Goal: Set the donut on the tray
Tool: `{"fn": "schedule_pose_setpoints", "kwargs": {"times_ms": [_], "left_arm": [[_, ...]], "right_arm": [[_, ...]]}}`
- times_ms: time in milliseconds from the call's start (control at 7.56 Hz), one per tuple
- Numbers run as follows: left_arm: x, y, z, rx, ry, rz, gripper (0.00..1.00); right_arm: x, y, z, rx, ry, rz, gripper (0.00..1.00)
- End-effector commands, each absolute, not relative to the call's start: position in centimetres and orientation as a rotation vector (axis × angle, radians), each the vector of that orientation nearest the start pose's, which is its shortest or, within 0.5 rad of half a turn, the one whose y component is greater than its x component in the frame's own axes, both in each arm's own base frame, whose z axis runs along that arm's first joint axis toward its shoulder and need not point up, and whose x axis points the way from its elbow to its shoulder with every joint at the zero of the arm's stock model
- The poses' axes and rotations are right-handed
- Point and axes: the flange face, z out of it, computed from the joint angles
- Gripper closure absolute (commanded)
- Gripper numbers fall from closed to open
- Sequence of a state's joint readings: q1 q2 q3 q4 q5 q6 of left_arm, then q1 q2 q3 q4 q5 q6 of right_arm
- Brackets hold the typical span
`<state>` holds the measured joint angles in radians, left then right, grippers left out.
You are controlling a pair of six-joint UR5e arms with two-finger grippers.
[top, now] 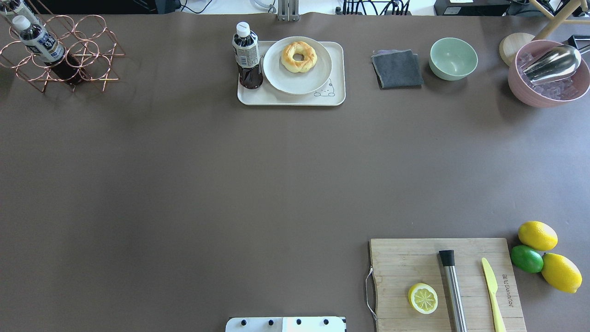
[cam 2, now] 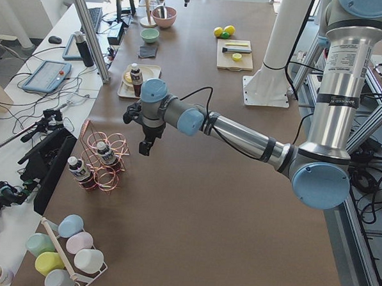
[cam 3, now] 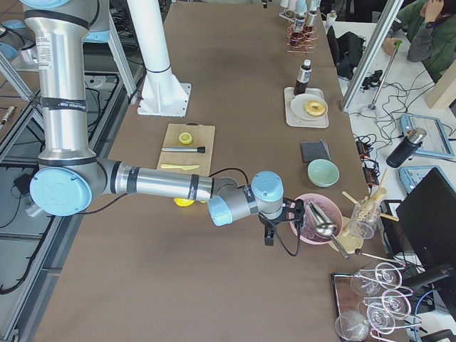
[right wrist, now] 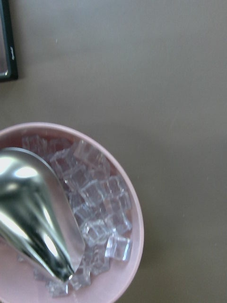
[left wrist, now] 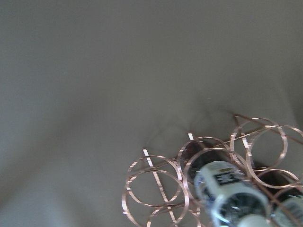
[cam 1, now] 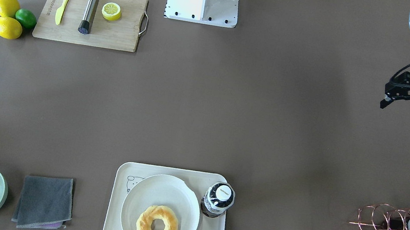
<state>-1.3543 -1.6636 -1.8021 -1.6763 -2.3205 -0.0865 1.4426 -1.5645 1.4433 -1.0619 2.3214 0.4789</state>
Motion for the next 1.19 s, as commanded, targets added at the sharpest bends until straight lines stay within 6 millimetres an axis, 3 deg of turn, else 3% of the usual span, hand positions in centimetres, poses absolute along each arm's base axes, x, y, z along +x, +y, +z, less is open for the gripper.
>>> {"fn": "schedule_pose_setpoints", "kwargs": {"times_ms": [0, 132, 265, 529, 926, 1059], "left_arm": [[-2.8, -54.1, 59.1, 0.216, 0.75, 0.265, 0.01], [-3.4, -52.7, 62.5, 0.163, 0.75, 0.248, 0.01], [-3.5, -51.8, 63.8, 0.129, 0.745, 0.235, 0.01], [-5.2, -51.2, 64.3, 0.11, 0.752, 0.182, 0.01], [-5.2, -52.3, 63.3, 0.066, 0.765, 0.162, 0.01], [-4.9, -52.0, 64.0, 0.049, 0.806, 0.152, 0.01]], "right_arm": [[9.2, -50.0, 68.2, 0.075, -0.746, 0.039, 0.0], [11.3, -50.3, 66.8, 0.051, -0.732, 0.016, 0.0], [12.8, -50.0, 65.5, 0.033, -0.693, -0.003, 0.0], [13.5, -49.5, 65.6, 0.029, -0.619, -0.022, 0.0], [13.3, -49.0, 67.1, -0.007, -0.635, 0.004, 0.0], [13.2, -48.8, 67.3, -0.013, -0.638, 0.011, 0.0]]}}
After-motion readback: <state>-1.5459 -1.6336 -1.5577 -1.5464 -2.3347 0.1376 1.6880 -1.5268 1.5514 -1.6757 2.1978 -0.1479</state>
